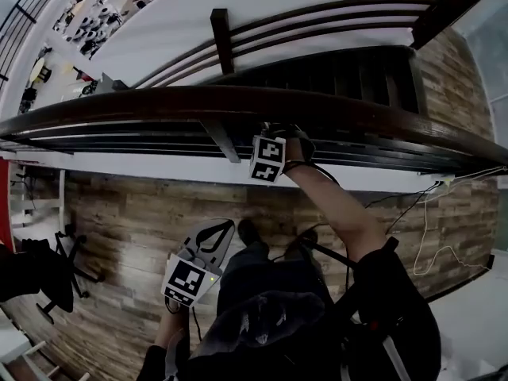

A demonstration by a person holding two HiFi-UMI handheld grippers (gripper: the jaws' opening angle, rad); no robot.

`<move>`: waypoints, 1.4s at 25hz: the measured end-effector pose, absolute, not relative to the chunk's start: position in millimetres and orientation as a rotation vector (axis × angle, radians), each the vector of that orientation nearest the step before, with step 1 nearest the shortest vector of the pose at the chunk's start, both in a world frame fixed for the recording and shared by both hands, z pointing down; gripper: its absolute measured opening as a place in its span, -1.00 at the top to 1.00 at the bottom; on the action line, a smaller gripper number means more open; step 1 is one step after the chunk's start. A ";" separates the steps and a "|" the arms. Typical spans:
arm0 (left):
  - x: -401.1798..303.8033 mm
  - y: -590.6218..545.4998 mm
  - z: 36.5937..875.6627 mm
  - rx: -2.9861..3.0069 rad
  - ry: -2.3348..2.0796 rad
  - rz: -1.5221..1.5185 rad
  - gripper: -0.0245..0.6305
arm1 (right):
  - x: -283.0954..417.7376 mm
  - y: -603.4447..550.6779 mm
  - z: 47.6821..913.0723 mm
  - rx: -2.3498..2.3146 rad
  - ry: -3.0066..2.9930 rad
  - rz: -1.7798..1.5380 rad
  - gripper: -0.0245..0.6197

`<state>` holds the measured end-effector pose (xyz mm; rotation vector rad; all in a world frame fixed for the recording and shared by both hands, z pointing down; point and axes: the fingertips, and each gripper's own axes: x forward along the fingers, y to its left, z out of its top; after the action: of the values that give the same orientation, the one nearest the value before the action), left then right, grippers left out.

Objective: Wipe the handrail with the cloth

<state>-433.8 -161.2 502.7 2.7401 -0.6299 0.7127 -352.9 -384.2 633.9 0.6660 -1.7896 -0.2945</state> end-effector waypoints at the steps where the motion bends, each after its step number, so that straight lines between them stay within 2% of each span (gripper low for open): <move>1: -423.2 -162.0 500.2 2.753 -0.614 0.715 0.90 | -338.8 -381.0 633.5 0.686 -1.788 -0.275 0.76; 12: -255.0 -116.2 475.2 2.866 -0.444 0.801 0.90 | -118.3 -314.4 628.7 0.884 -1.741 -0.101 0.76; 17: -161.9 -101.3 467.7 2.886 -0.365 0.747 0.90 | -13.4 -288.9 621.4 0.971 -1.718 -0.036 0.76; 22: -63.5 -90.2 466.8 2.936 -0.113 0.692 0.90 | 100.7 -250.5 624.8 1.066 -1.618 0.049 0.76; 35: 126.5 -88.6 473.4 2.951 0.496 0.651 0.90 | 359.3 -173.0 628.7 1.334 -1.344 0.282 0.76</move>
<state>126.5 -88.6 473.4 2.9512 0.4956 0.6506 359.3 -173.0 628.7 1.3345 -1.3437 0.2824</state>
